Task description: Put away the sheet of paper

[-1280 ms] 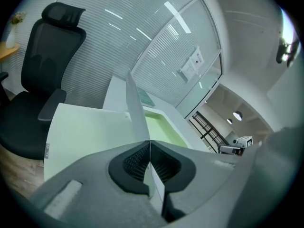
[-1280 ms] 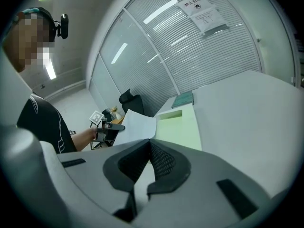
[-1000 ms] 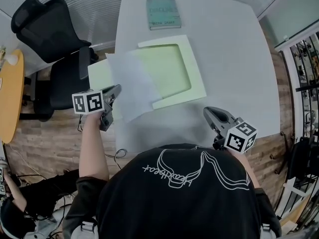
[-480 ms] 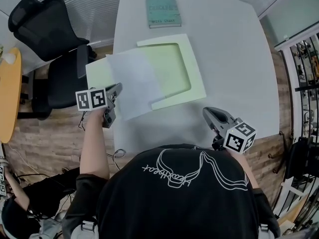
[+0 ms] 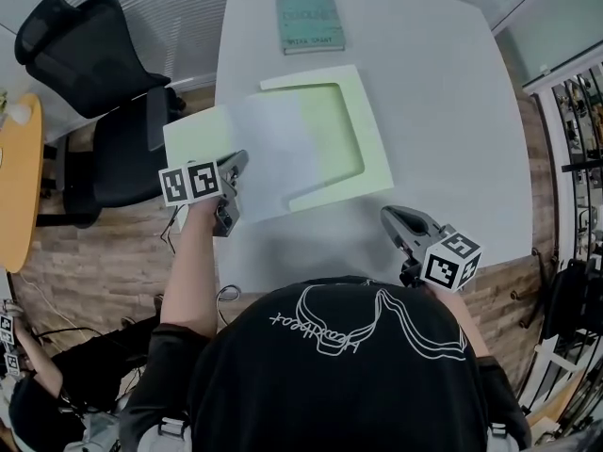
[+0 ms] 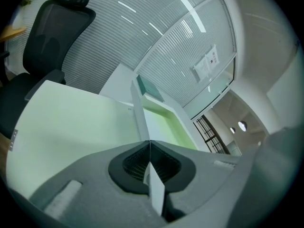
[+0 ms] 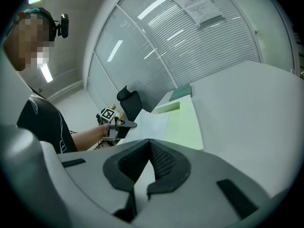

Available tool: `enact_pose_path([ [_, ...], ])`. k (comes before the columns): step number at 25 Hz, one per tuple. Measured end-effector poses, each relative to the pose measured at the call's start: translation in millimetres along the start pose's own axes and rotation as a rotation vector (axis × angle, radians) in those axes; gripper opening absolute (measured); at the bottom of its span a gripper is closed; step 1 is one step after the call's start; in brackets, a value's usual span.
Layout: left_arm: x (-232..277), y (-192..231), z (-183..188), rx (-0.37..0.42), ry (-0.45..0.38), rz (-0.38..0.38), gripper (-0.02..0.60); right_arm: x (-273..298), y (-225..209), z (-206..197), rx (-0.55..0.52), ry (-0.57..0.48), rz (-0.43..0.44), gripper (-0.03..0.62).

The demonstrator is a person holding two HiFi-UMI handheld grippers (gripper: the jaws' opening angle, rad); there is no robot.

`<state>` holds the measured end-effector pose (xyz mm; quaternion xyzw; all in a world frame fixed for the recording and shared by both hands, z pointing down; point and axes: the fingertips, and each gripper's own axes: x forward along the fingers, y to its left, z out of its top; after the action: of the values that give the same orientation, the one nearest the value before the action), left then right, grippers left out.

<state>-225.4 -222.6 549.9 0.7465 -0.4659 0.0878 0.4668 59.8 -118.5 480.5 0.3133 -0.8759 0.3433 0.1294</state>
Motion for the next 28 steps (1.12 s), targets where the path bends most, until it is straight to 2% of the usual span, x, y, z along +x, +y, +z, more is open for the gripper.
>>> enact_pose_path([
  [4,8.5,-8.3,6.6,-0.033,-0.007,-0.049,0.011,2.5,1.3,-3.9,0.015,-0.001,0.006,0.010],
  [13,23.0,-2.6,9.2,-0.103,-0.031,-0.042,0.011,-6.6,-5.6,-22.2,0.046,0.012,-0.022,0.009],
  [28,72.2,-18.0,-2.5,-0.182,0.016,-0.064,0.011,-32.0,-18.6,-41.6,0.097,-0.002,-0.089,0.009],
])
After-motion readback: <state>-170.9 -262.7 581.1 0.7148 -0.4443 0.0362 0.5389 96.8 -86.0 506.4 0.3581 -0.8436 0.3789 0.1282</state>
